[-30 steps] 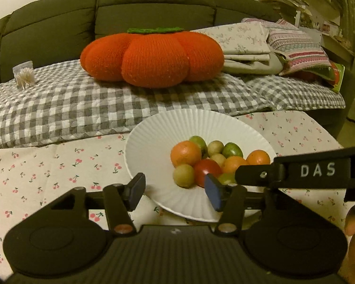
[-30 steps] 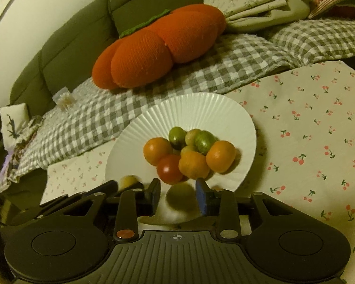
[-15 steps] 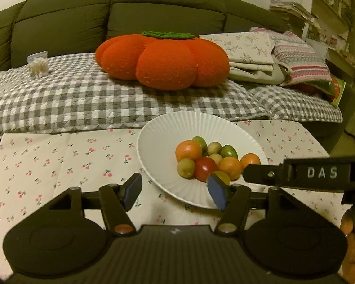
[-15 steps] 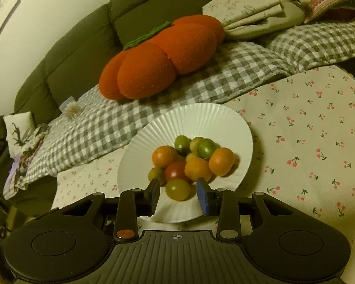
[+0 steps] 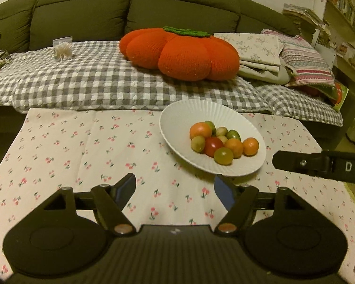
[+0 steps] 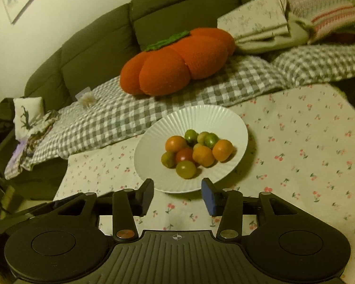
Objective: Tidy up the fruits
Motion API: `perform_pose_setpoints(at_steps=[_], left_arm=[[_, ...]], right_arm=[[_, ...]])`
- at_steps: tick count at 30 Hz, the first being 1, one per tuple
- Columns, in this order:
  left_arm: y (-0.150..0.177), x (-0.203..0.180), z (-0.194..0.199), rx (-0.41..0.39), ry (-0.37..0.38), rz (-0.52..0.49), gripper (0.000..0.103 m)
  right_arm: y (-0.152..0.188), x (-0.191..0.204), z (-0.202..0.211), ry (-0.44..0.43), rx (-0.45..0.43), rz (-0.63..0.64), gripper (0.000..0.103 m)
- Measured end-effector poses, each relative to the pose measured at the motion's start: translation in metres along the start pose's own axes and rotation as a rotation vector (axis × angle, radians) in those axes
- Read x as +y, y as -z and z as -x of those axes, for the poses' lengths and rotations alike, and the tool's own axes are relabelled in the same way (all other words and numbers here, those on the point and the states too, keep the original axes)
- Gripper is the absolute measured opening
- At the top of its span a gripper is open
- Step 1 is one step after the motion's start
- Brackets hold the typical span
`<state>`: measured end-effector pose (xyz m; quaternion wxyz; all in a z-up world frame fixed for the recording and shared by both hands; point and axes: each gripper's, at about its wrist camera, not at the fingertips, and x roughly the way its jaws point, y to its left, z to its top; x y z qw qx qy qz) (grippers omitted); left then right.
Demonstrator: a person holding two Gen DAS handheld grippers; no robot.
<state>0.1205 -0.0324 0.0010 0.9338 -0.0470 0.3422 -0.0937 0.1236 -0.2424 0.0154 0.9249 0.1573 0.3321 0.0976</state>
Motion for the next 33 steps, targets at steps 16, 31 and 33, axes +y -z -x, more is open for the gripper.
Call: perform_pose_setpoints(at_steps=[16,31,33], left_arm=[[0.045,0.005,0.057,0.001,-0.170,0.038,0.094],[0.049,0.018,0.076,-0.036,-0.201,0.069,0.102],[0.049,0.018,0.073,-0.030,-0.198,0.064,0.102]], right_arm=[[0.041,0.025,0.046,0.068,-0.048,0.114,0.096],[0.077,0.041,0.059,0.129,-0.048,0.184,0.099],[0.078,0.043,0.058,0.135,-0.050,0.203,0.100]])
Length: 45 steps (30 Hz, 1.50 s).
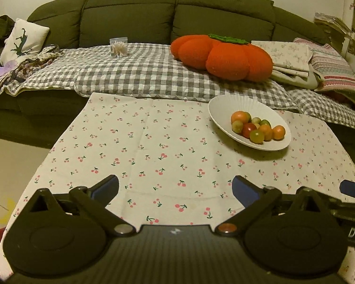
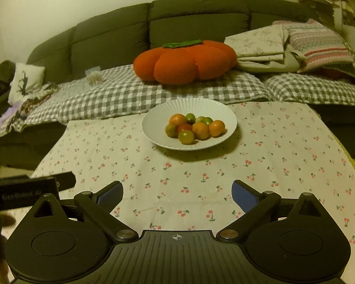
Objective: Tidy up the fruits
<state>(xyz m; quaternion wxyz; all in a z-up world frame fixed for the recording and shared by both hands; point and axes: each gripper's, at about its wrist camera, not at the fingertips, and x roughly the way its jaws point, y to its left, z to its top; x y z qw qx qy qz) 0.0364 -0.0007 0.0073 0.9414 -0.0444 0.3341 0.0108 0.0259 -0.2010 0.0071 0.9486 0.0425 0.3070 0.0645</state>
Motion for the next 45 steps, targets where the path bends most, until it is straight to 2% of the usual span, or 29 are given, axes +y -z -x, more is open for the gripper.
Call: perform_pose_setpoints(at_steps=[7,45], left_arm=[[0.000,-0.003,-0.006,0.019,0.015,-0.007,0.102],[0.001,-0.014,-0.010,0.030,0.044,-0.037,0.102]], right_arm=[[0.004,0.005,-0.006,0.020,0.011,0.061,0.101],[0.004,-0.003,-0.006,0.027,0.018,0.034,0.101]])
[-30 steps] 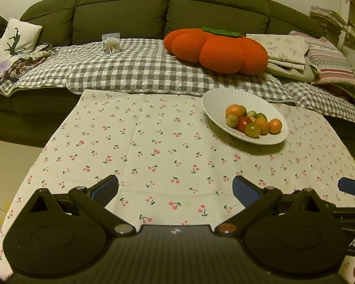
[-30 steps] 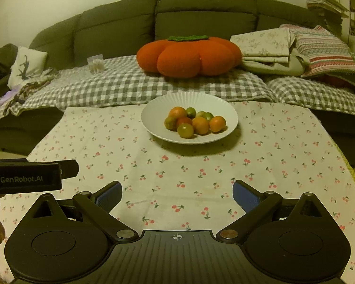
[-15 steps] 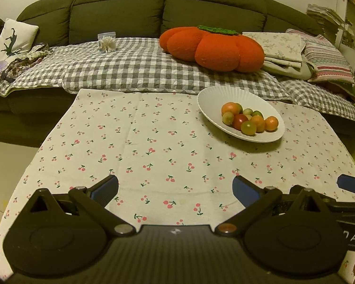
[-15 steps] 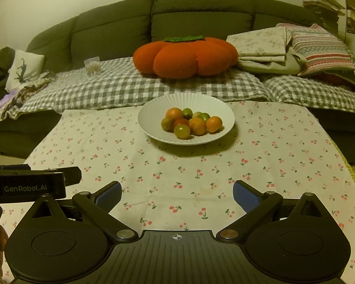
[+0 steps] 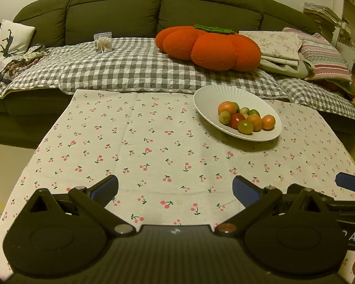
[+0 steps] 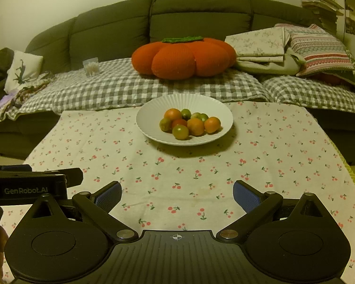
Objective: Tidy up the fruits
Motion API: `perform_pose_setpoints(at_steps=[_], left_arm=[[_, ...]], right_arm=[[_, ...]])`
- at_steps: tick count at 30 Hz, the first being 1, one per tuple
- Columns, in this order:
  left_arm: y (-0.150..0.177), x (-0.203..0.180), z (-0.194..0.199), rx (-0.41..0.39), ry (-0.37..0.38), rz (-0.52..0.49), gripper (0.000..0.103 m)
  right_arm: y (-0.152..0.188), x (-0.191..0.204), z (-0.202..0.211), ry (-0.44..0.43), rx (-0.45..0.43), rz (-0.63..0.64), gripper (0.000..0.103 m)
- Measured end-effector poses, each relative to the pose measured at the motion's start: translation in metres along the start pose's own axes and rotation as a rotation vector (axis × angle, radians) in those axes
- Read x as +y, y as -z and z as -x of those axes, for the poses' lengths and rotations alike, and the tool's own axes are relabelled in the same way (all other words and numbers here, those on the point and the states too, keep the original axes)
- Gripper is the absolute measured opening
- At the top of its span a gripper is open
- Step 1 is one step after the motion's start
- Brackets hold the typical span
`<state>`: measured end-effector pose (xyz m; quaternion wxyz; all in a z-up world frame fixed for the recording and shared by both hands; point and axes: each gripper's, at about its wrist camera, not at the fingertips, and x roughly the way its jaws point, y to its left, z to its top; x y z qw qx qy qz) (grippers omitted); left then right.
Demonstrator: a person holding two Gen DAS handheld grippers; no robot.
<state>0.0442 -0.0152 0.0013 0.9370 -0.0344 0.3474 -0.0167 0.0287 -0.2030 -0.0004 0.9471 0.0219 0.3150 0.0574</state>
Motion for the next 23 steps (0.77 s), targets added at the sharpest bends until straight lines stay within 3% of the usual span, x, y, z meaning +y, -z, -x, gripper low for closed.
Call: perform_pose_setpoints(at_steps=[23], left_arm=[[-0.0021,-0.0011,-0.0004,-0.012,0.014,-0.003,0.102]], right_arm=[[0.0000,-0.0003,0.0015,0.012,-0.016,0.000,0.101]])
